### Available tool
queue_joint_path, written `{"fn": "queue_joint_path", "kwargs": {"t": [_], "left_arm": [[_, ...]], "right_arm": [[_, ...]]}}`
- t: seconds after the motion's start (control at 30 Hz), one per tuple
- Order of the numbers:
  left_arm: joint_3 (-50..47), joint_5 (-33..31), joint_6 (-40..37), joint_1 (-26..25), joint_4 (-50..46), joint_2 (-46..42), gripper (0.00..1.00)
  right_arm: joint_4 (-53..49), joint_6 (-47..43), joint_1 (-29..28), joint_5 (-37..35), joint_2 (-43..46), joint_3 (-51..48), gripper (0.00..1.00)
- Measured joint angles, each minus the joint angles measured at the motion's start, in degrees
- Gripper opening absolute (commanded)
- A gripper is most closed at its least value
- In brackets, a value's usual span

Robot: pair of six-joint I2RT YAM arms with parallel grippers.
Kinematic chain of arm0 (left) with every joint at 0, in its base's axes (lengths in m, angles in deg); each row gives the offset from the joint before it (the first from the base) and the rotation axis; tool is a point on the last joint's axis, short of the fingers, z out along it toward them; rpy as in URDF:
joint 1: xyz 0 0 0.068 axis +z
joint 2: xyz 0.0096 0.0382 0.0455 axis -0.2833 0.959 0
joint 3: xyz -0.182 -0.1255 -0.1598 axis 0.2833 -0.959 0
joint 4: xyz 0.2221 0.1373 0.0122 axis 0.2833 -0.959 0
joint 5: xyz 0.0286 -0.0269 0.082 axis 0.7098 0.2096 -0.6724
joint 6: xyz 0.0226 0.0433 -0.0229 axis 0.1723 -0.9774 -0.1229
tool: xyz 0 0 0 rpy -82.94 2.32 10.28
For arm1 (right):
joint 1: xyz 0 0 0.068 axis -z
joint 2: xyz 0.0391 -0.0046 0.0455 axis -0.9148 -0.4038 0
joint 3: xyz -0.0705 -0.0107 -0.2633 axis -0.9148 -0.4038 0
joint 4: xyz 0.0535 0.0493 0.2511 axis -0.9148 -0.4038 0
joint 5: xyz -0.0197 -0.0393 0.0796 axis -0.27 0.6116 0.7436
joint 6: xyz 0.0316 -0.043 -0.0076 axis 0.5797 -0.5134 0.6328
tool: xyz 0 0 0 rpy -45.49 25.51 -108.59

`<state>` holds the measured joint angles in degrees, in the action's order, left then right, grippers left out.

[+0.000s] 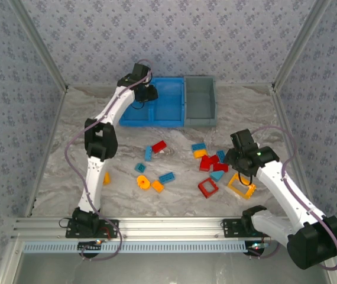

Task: Sort the legos into containers by color

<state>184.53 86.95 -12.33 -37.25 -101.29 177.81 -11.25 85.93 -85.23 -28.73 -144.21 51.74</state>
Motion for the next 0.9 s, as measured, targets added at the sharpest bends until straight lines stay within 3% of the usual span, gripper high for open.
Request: {"fn": "queue_joint_path", "kwargs": {"t": [0.13,0.37,0.67,0.9], "left_arm": [[-3.41,0.09,0.61,-0.61,0.48,-3.10,0.58],[-12.85,-1.07,1.07,-1.53,2.60,-15.63,0.59],[-45.24,-1.60,1.11,-5.22,10.19,-48.28,0.58],[-69.68,-1.25,1.53,-16.17,11.58,-68.85,0.58]], "right_arm": [[-0.11,0.00,0.04,0.00,0.00,0.00,0.62],[-0.87,0.00,0.04,0.04,0.00,0.00,0.60],[-1.70,-0.70,-0.13,0.72,0.74,0.00,0.59],[-1.09,-4.57,-0.98,2.36,-2.62,1.20,0.61]]}}
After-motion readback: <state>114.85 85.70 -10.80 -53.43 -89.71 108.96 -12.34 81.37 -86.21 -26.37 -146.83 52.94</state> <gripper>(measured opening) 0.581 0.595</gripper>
